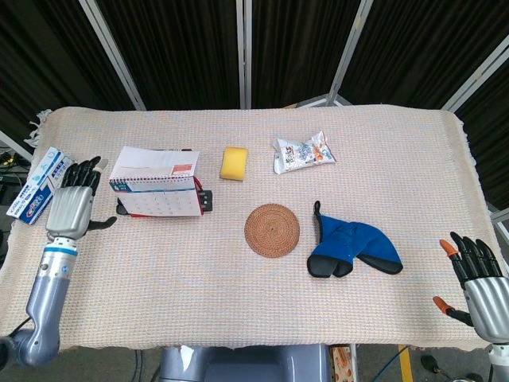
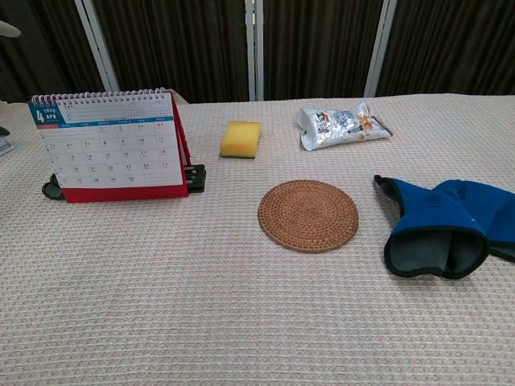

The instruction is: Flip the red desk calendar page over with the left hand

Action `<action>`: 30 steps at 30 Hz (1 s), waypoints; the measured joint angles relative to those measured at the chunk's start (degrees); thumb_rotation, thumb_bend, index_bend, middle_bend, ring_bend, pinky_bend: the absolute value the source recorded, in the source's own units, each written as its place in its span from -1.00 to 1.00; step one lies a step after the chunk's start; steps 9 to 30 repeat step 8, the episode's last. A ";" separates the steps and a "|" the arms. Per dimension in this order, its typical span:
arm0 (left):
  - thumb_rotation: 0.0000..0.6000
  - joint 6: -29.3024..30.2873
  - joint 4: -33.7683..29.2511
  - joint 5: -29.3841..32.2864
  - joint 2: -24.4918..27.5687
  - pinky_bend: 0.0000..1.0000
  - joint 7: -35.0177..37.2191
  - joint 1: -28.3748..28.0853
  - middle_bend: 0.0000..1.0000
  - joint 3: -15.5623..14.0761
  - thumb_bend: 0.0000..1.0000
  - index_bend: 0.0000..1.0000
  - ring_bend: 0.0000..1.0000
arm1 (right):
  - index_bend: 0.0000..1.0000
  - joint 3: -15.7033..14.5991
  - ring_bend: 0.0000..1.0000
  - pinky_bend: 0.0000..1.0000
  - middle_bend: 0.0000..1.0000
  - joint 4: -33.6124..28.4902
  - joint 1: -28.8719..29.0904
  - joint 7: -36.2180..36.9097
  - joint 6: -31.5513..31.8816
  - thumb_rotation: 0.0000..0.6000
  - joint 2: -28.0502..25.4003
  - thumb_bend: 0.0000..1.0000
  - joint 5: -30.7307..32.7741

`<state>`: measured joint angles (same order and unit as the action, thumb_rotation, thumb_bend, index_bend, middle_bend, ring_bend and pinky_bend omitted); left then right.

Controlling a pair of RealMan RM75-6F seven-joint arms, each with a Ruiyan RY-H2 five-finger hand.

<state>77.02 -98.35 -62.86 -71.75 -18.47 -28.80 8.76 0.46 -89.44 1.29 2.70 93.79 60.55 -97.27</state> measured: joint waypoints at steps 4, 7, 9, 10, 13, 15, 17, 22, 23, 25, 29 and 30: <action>1.00 8.20 -2.25 -7.72 0.08 -1.00 -0.24 6.13 -1.00 -4.93 -0.84 -1.00 -1.00 | -1.00 -0.08 -1.00 -1.00 -1.00 -0.37 -0.20 -0.61 0.39 1.00 -0.02 -0.93 -0.35; 1.00 12.24 -3.32 -11.47 0.06 -1.00 -0.76 10.13 -1.00 -8.36 -0.84 -1.00 -1.00 | -1.00 -0.11 -1.00 -1.00 -1.00 -0.59 -0.26 -1.10 0.57 1.00 0.04 -0.93 -0.62; 1.00 13.26 -3.56 -12.57 0.10 -1.00 -1.08 11.30 -1.00 -9.34 -0.84 -1.00 -1.00 | -1.00 -0.12 -1.00 -1.00 -1.00 -0.66 -0.26 -1.26 0.60 1.00 0.08 -0.93 -0.70; 1.00 13.26 -3.56 -12.57 0.10 -1.00 -1.08 11.30 -1.00 -9.34 -0.84 -1.00 -1.00 | -1.00 -0.12 -1.00 -1.00 -1.00 -0.66 -0.26 -1.26 0.60 1.00 0.08 -0.93 -0.70; 1.00 13.26 -3.56 -12.57 0.10 -1.00 -1.08 11.30 -1.00 -9.34 -0.84 -1.00 -1.00 | -1.00 -0.12 -1.00 -1.00 -1.00 -0.66 -0.26 -1.26 0.60 1.00 0.08 -0.93 -0.70; 1.00 13.26 -3.56 -12.57 0.10 -1.00 -1.08 11.30 -1.00 -9.34 -0.84 -1.00 -1.00 | -1.00 -0.12 -1.00 -1.00 -1.00 -0.66 -0.26 -1.26 0.60 1.00 0.08 -0.93 -0.70; 1.00 13.26 -3.56 -12.57 0.10 -1.00 -1.08 11.30 -1.00 -9.34 -0.84 -1.00 -1.00 | -1.00 -0.12 -1.00 -1.00 -1.00 -0.66 -0.26 -1.26 0.60 1.00 0.08 -0.93 -0.70; 1.00 13.26 -3.56 -12.57 0.10 -1.00 -1.08 11.30 -1.00 -9.34 -0.84 -1.00 -1.00 | -1.00 -0.12 -1.00 -1.00 -1.00 -0.66 -0.26 -1.26 0.60 1.00 0.08 -0.93 -0.70; 1.00 13.26 -3.56 -12.57 0.10 -1.00 -1.08 11.30 -1.00 -9.34 -0.84 -1.00 -1.00 | -1.00 -0.12 -1.00 -1.00 -1.00 -0.66 -0.26 -1.26 0.60 1.00 0.08 -0.93 -0.70; 1.00 13.26 -3.56 -12.57 0.10 -1.00 -1.08 11.30 -1.00 -9.34 -0.84 -1.00 -1.00 | -1.00 -0.12 -1.00 -1.00 -1.00 -0.66 -0.26 -1.26 0.60 1.00 0.08 -0.93 -0.70; 1.00 13.26 -3.56 -12.57 0.10 -1.00 -1.08 11.30 -1.00 -9.34 -0.84 -1.00 -1.00 | -1.00 -0.12 -1.00 -1.00 -1.00 -0.66 -0.26 -1.26 0.60 1.00 0.08 -0.93 -0.70; 1.00 13.26 -3.56 -12.57 0.10 -1.00 -1.08 11.30 -1.00 -9.34 -0.84 -1.00 -1.00 | -1.00 -0.12 -1.00 -1.00 -1.00 -0.66 -0.26 -1.26 0.60 1.00 0.08 -0.93 -0.70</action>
